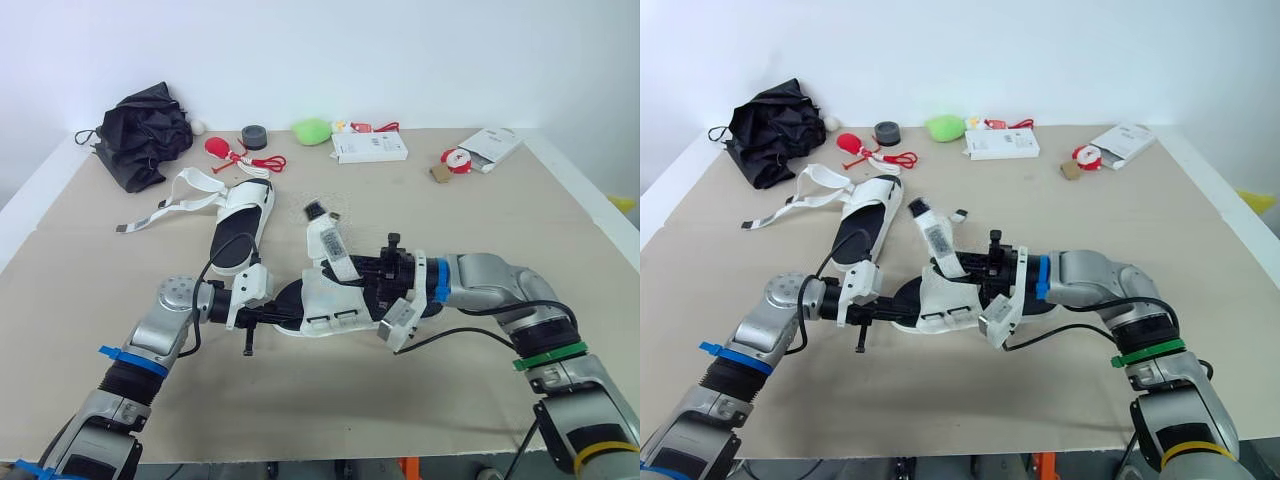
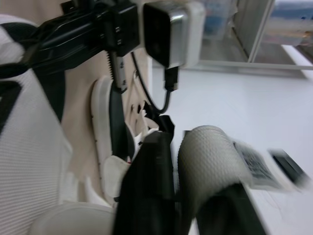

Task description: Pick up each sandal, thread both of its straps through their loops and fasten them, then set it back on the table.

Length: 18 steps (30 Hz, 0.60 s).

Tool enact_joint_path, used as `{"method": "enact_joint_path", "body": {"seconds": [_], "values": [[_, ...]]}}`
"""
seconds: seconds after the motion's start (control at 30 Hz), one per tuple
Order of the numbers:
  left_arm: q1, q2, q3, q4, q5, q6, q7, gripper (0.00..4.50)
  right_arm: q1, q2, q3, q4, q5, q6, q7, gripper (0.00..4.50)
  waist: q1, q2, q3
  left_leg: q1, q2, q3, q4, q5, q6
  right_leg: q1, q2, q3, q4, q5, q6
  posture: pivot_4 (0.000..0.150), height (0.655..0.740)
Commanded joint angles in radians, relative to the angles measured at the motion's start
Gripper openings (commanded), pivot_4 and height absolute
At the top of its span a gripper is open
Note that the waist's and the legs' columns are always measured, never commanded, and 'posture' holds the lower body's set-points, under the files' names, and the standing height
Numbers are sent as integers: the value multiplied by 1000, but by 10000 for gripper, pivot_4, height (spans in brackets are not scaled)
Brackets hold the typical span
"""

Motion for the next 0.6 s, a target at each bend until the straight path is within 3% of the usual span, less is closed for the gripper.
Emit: {"method": "enact_joint_path", "body": {"seconds": [0.03,0.13,0.17,0.3,0.37,0.5,0.57,0.6], "values": [[35,-11,-92,65,70,17,-12,0,36,-71,33,-122,126,2,52,25904,0,0,0,0,0,0,0,0,0,0,-1,0,0,0,0,1500,7400],[28,-13,-91,75,70,14,-16,0,62,-94,32,-153,144,-7,56,35625,0,-1,-1,0,0,0,0,0,1,1,-1,0,0,0,0,1500,7400],[24,-15,-91,81,70,12,-17,0,73,-100,26,-165,148,-11,55,43837,1,-1,-1,1,0,0,0,0,2,1,-1,0,0,-1,-1,1500,7400],[13,-18,-90,97,71,7,-24,0,95,-128,15,-198,160,4,68,44713,1,-1,-1,1,-1,0,1,1,2,1,-1,0,0,0,0,1500,7400],[8,-21,-90,105,72,5,-27,0,108,-200,7,-196,238,70,121,44713,1,-1,-1,1,-1,0,1,1,2,1,-1,0,0,0,0,1500,7400],[10,-19,-89,109,72,0,-34,0,167,-300,-4,-279,588,478,328,44713,6,-2,-1,0,-2,0,2,1,3,1,-3,-1,0,0,0,1500,7400],[9,-20,-90,111,73,-1,-38,0,239,-387,-17,-421,875,798,417,44713,4,-4,-3,1,-2,1,2,1,4,2,-5,1,0,2,-2,1500,7400],[5,-22,-91,118,75,-4,-41,0,324,-506,-22,-549,1160,988,440,44713,8,-4,-3,1,-1,1,2,1,4,2,-8,1,0,2,-2,1500,7400]]}}
